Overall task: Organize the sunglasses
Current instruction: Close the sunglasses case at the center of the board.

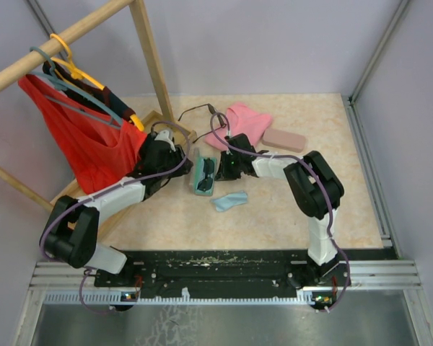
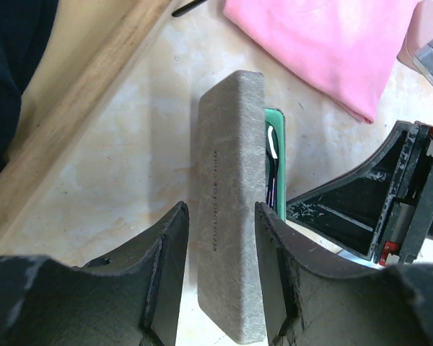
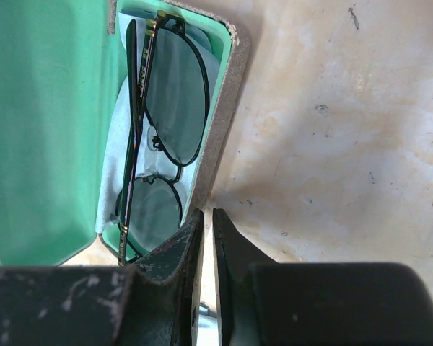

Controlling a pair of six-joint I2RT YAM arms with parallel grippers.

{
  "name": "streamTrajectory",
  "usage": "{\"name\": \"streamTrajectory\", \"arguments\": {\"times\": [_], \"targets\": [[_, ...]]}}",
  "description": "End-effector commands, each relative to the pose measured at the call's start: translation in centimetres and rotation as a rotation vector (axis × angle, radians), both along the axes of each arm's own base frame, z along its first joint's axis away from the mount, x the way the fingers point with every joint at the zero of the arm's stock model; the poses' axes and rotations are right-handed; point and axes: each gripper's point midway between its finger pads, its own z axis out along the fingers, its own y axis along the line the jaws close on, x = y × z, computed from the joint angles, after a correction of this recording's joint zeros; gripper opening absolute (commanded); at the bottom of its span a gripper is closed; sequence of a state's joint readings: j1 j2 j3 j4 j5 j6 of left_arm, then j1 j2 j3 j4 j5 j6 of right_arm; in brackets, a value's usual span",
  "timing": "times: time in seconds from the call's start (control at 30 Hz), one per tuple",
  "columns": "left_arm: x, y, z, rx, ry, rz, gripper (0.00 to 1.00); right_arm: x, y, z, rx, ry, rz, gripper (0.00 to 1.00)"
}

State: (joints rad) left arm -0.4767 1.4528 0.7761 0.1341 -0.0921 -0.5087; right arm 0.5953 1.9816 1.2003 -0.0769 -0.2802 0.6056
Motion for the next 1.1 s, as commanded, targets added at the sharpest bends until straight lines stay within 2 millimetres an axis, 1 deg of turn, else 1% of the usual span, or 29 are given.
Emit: {"name": "streamTrajectory", "arguments": {"times": [0.0, 0.27, 0.5, 0.67, 1.07], "targets": [[0.4, -0.2, 1.5, -0.085, -0.055, -0.020, 0.47, 0.5, 0.5, -0.3, -0.016, -0.017, 0.020, 0.11], [0.3, -0.7, 0.7, -0.118, -0.039, -0.056, 0.44, 0.4, 0.4, -0.4, -0.020, -0.018, 0.022, 0.11], [0.2, -1.1, 0.8, -0.139, -0.046, -0.072, 0.45, 0.3, 0.3, -0.5, -0.020, -0.016, 0.022, 0.11], [0.2, -1.1, 0.1, -0.134, -0.028, -0.072, 0.43, 0.3, 0.3, -0.5, -0.020, -0.016, 0.024, 0.11], [0.0, -1.8, -1.2, -0.142, 0.006, -0.105, 0.33, 0.4, 0.4, -0.3, -0.016, -0.020, 0.025, 0.11]]}}
